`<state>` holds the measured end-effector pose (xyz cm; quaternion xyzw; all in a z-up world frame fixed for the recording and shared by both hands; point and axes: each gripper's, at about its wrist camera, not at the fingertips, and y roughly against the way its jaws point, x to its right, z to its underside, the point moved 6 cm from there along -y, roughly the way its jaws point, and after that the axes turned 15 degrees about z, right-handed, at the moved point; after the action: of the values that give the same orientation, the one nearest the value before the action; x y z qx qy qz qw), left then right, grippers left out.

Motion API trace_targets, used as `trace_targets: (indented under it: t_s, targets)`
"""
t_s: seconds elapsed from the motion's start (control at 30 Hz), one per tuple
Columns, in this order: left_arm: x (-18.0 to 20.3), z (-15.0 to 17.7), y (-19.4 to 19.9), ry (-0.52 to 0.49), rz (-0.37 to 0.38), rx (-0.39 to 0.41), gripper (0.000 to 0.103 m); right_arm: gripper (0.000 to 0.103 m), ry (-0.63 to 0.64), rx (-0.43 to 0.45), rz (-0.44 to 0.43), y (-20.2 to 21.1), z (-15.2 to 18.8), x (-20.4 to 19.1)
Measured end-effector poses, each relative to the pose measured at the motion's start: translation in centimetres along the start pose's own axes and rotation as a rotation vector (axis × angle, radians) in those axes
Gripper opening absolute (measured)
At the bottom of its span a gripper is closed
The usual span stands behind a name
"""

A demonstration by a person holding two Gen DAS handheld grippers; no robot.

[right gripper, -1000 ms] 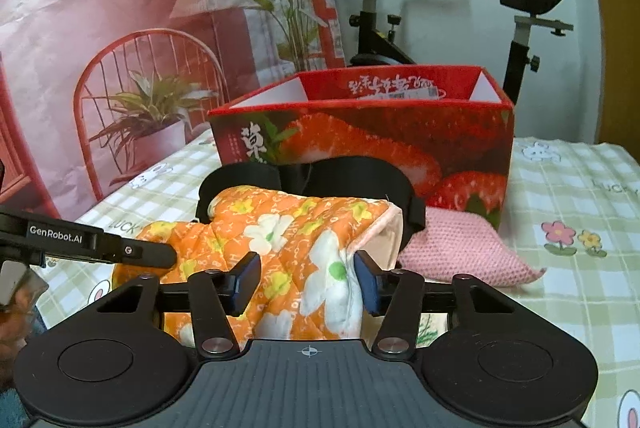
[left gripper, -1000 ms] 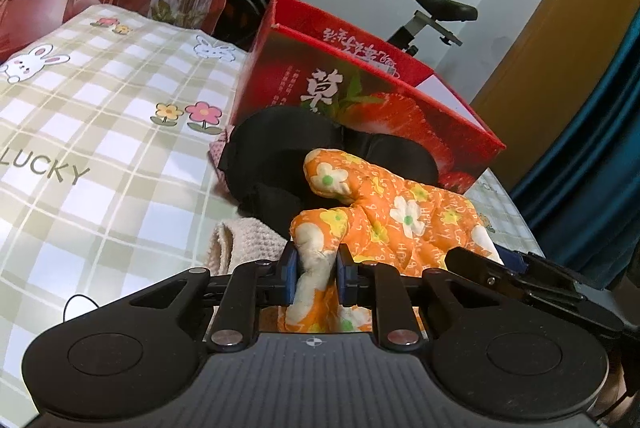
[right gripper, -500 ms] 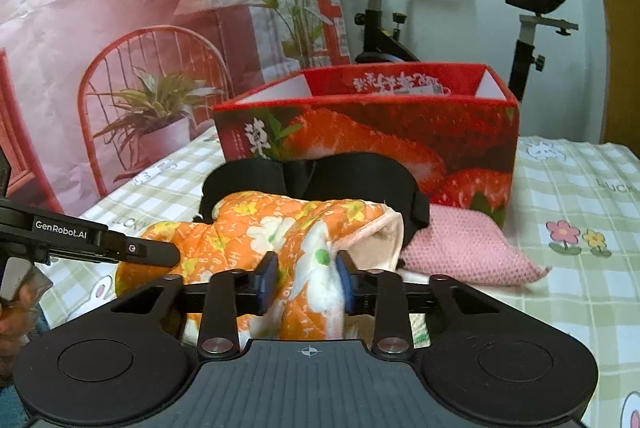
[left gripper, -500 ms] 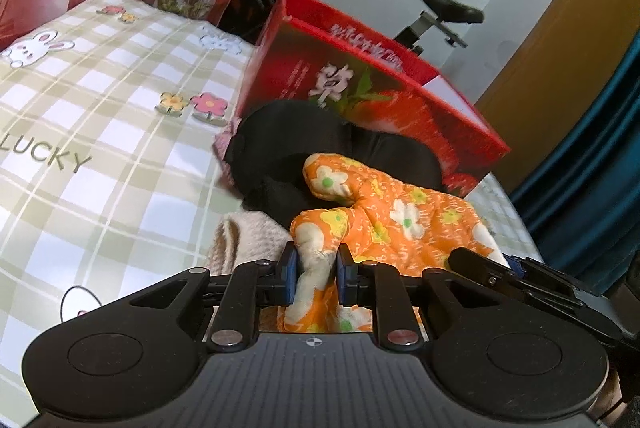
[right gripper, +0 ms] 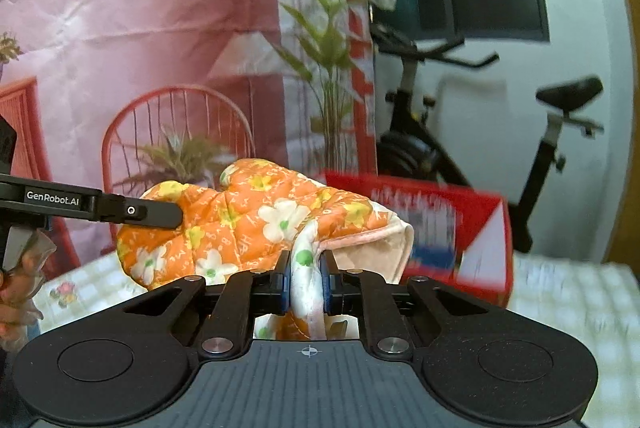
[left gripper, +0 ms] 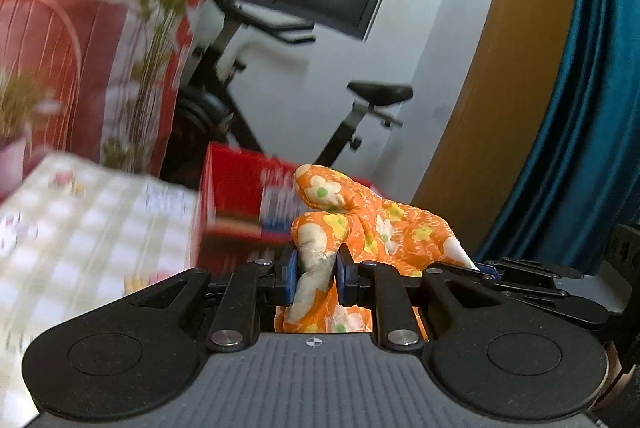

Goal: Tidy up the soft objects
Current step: 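Lift the orange floral cloth with the right tool toward the box, then lower the cloth into the red box and open the right tool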

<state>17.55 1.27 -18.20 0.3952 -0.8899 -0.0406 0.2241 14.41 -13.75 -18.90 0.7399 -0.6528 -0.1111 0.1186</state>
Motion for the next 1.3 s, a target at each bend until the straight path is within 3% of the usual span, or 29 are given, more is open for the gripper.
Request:
trace_targets:
  t_s: [0.3, 0.43, 0.6, 0.83, 1.13, 1.2, 1.27, 1.3]
  targets:
    - [-1.7, -5.7, -6.0, -0.048, -0.011, 0.068, 0.02, 0.013, 0.036, 0.051, 0.073, -6.3, -6.1, 2.0]
    - [-2.7, -6.7, -9.3, -0.076, -0.057, 0.038, 0.02, 0.013, 0.044, 0.035, 0.123, -10.2, -6.8, 2.9]
    - [-4.5, -6.9, -12.4, -0.045, -0.09, -0.056, 0.02, 0.013, 0.046, -0.052, 0.152, -14.5, -5.8, 3.8]
    - [-6.2, -4.4, -15.0, -0.028, -0.125, -0.204, 0.02, 0.013, 0.04, -0.175, 0.159, -17.6, -2.5, 4.5]
    - [-7.5, -3.3, -15.5, 0.003, -0.136, -0.254, 0.022, 0.019, -0.018, -0.236, 0.171, -18.2, -0.3, 5.8]
    - [-7.6, -3.1, -15.5, -0.001, -0.147, -0.264, 0.03, 0.025, -0.017, -0.233, 0.19, -18.2, -0.3, 6.0]
    - [-7.7, -3.1, -15.4, -0.003, -0.16, -0.268, 0.063, 0.027, -0.018, -0.224, 0.203, -18.0, -0.3, 6.1]
    - [-7.7, -3.2, -15.2, -0.003, -0.16, -0.259, 0.069, 0.029, -0.018, -0.221, 0.207, -17.8, -0.3, 6.2]
